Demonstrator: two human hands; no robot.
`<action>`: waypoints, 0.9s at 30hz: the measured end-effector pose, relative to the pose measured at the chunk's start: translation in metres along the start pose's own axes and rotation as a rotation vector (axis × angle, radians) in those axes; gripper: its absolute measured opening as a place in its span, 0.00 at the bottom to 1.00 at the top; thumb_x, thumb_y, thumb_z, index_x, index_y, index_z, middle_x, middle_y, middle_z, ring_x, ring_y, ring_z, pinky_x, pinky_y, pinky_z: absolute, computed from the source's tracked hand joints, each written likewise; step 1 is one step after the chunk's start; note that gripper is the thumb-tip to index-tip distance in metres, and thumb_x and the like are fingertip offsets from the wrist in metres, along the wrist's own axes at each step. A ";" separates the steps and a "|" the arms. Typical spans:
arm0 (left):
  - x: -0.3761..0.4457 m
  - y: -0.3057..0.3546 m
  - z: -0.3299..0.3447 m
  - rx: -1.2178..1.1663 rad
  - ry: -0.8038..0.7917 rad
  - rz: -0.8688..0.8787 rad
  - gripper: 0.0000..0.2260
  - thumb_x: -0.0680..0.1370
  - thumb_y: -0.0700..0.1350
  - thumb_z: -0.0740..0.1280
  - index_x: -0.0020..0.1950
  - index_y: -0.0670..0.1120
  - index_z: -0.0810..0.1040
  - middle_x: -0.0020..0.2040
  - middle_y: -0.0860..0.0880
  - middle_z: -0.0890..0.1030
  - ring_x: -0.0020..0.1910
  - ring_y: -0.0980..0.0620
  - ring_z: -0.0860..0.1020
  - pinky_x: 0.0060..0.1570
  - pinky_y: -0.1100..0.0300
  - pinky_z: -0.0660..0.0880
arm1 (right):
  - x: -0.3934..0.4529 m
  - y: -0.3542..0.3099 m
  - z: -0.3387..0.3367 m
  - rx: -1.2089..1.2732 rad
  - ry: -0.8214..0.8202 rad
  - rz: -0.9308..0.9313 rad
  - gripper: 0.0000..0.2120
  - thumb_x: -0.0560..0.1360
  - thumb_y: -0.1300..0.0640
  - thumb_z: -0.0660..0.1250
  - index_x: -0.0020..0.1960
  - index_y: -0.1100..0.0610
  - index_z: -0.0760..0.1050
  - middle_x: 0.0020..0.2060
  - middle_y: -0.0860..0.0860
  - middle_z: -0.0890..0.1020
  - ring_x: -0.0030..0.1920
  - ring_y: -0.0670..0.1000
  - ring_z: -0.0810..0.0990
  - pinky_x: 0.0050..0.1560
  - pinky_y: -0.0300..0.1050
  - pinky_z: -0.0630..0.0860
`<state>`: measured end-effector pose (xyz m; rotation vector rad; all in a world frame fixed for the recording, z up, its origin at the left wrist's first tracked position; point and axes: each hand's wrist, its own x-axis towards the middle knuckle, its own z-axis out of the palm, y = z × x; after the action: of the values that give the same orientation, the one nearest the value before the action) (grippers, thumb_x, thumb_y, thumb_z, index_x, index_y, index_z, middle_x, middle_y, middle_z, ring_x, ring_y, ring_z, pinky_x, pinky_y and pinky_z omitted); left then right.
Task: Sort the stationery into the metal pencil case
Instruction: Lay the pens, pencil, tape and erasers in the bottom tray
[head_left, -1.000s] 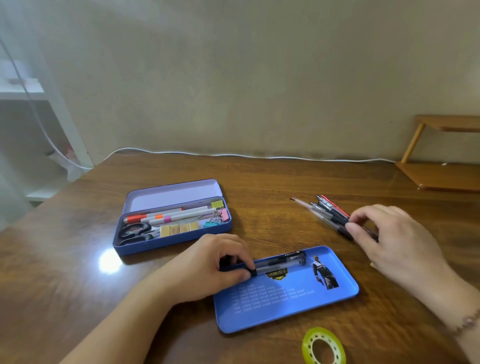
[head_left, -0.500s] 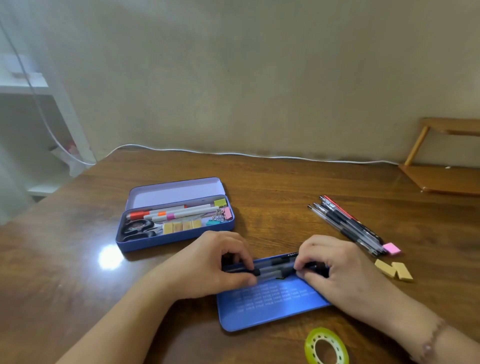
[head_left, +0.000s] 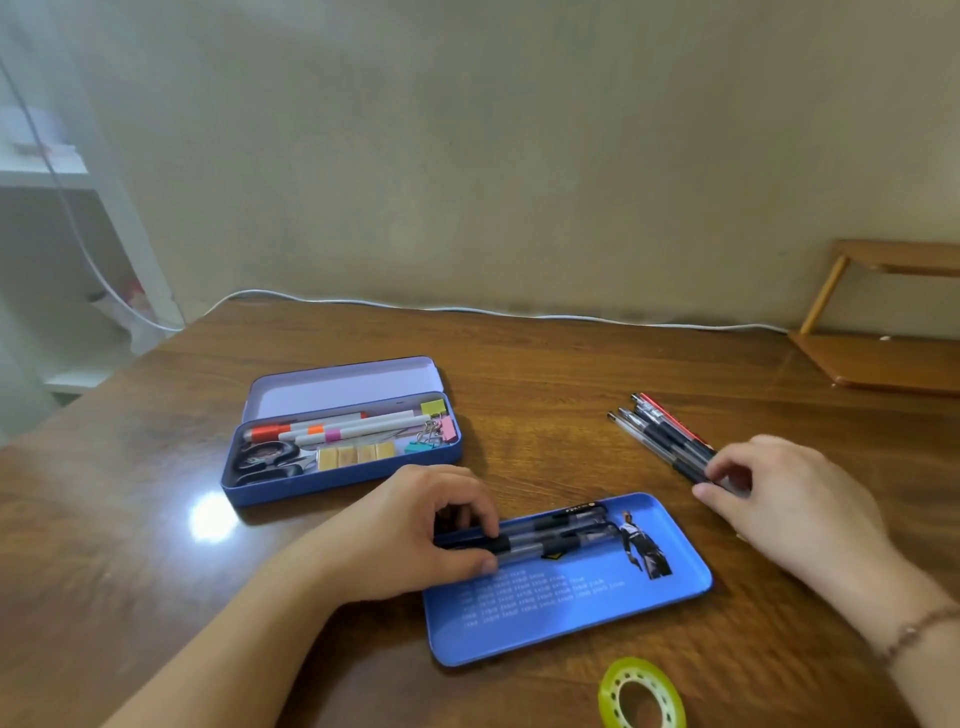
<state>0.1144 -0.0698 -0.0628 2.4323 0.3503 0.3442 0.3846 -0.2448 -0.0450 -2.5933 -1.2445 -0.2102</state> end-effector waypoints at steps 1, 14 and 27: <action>0.000 0.000 0.000 -0.005 -0.001 0.002 0.07 0.71 0.53 0.76 0.45 0.59 0.80 0.47 0.54 0.81 0.47 0.50 0.79 0.47 0.51 0.77 | 0.001 -0.001 0.000 0.006 -0.016 0.023 0.06 0.71 0.41 0.70 0.42 0.42 0.77 0.38 0.40 0.74 0.41 0.47 0.74 0.31 0.40 0.68; 0.001 -0.001 0.000 -0.163 0.319 -0.003 0.05 0.77 0.44 0.70 0.50 0.53 0.82 0.43 0.55 0.83 0.44 0.53 0.80 0.43 0.65 0.75 | -0.020 -0.017 -0.030 1.053 0.376 -0.189 0.06 0.70 0.48 0.70 0.47 0.44 0.81 0.37 0.44 0.82 0.36 0.46 0.80 0.33 0.33 0.76; -0.008 0.018 -0.002 -0.317 0.236 0.056 0.11 0.72 0.55 0.72 0.49 0.51 0.83 0.40 0.50 0.82 0.38 0.51 0.77 0.40 0.52 0.74 | -0.055 -0.065 -0.006 0.302 0.055 -0.897 0.31 0.77 0.64 0.59 0.76 0.44 0.59 0.52 0.45 0.69 0.38 0.44 0.73 0.32 0.42 0.75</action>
<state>0.1093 -0.0844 -0.0510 2.0978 0.3031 0.6627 0.2998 -0.2486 -0.0416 -1.6234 -2.1331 -0.2234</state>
